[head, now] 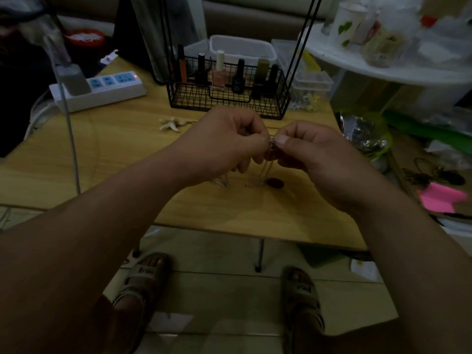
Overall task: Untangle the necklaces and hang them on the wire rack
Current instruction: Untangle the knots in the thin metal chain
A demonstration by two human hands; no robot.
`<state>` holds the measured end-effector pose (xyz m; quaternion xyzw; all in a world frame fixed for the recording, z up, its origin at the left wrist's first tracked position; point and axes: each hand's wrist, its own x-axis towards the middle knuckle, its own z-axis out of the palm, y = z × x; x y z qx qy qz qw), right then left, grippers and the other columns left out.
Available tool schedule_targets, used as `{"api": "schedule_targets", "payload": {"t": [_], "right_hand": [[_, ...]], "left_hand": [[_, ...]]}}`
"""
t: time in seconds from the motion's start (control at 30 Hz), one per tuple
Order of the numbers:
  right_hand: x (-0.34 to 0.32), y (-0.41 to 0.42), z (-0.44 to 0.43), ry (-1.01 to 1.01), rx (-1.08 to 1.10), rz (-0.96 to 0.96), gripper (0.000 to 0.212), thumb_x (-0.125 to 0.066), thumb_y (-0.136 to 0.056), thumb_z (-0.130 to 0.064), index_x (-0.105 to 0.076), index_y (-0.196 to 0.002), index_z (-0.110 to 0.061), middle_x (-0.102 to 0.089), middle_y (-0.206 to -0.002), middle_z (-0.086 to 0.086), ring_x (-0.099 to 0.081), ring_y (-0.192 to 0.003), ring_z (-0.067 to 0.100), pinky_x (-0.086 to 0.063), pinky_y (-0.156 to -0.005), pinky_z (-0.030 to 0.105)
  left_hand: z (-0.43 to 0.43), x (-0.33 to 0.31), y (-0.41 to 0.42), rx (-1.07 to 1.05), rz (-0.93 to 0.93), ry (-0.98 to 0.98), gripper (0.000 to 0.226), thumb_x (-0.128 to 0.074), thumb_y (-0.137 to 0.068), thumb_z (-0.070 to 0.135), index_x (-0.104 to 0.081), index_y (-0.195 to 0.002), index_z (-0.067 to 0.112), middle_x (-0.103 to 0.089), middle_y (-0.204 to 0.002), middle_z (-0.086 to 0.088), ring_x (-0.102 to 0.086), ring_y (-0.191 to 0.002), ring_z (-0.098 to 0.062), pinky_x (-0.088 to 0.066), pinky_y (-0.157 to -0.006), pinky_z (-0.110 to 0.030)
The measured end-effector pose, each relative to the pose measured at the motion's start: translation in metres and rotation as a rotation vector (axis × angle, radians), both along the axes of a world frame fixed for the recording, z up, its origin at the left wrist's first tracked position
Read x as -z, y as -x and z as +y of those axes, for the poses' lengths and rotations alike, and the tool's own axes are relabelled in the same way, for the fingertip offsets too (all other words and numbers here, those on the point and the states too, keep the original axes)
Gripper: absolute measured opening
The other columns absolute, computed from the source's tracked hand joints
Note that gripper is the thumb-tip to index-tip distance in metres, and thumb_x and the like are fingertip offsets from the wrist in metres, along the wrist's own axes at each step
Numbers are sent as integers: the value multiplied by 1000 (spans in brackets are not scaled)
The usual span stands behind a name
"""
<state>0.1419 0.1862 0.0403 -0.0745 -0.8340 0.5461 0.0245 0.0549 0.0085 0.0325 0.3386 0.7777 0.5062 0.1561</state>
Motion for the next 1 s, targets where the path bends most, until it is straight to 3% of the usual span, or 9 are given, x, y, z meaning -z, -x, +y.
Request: {"api": "schedule_targets", "payload": {"t": [0.13,0.23,0.43,0.6,0.7,0.8,1.0], "right_hand": [[1,2,-1,6,7,0,15,-57,-103,-21,-69,-96,-17,-78,-98,5,-73,-98,18,-56,-99,44],[2,3,-2,43,2,0,15,-57,-103,-19,-68,-94,-15,-78,-92,2,-74,-96,17,-58,-96,42],[3,4,-5,354,-53,-40,19,-46,-103,-10,-61,-93,-7,-70,-80,5,-70,-81,22,-55,-82,39],[3,3,-10,486,-43,-103,18,-41,-104,-12,-56,-95,-8,-60,-83,11,-55,-64,20,-48,-61,36],[3,3,-9,485,-4,-123,17,-41,-104,-16,-54,-95,-11,-59,-84,9,-47,-57,14,-35,-49,28],[5,5,-6,457,13,-99,15,-42,-104,-17,-53,-96,-11,-62,-84,8,-39,-52,11,-21,-48,27],[5,5,-3,391,-13,-60,9,-51,-102,-10,-59,-98,-11,-65,-83,6,-37,-51,9,-22,-45,23]], "left_hand": [[-1,-1,1,4,29,12,3,-68,-97,15,-68,-94,13,-69,-67,6,-64,-56,-10,-48,-51,-20],[0,0,-1,-5,-43,-25,4,-67,-97,12,-66,-94,12,-73,-77,-3,-66,-56,-18,-47,-49,-23],[3,-4,-3,1,-274,-109,9,-58,-99,6,-61,-92,8,-69,-69,-5,-54,-48,-17,-37,-43,-22],[0,-3,-5,-5,-269,-154,6,-59,-100,6,-60,-95,9,-68,-70,-4,-55,-49,-16,-37,-43,-21],[-1,-4,-4,-31,-270,-186,4,-58,-101,7,-59,-98,9,-72,-73,-7,-58,-51,-20,-39,-44,-23],[-2,-4,-3,-65,-282,-184,6,-57,-102,8,-59,-97,10,-72,-73,-6,-55,-49,-18,-37,-43,-21],[-1,-1,-1,-62,-287,-217,6,-57,-101,5,-60,-97,9,-69,-72,-7,-41,-46,-12,-34,-44,-23]]}}
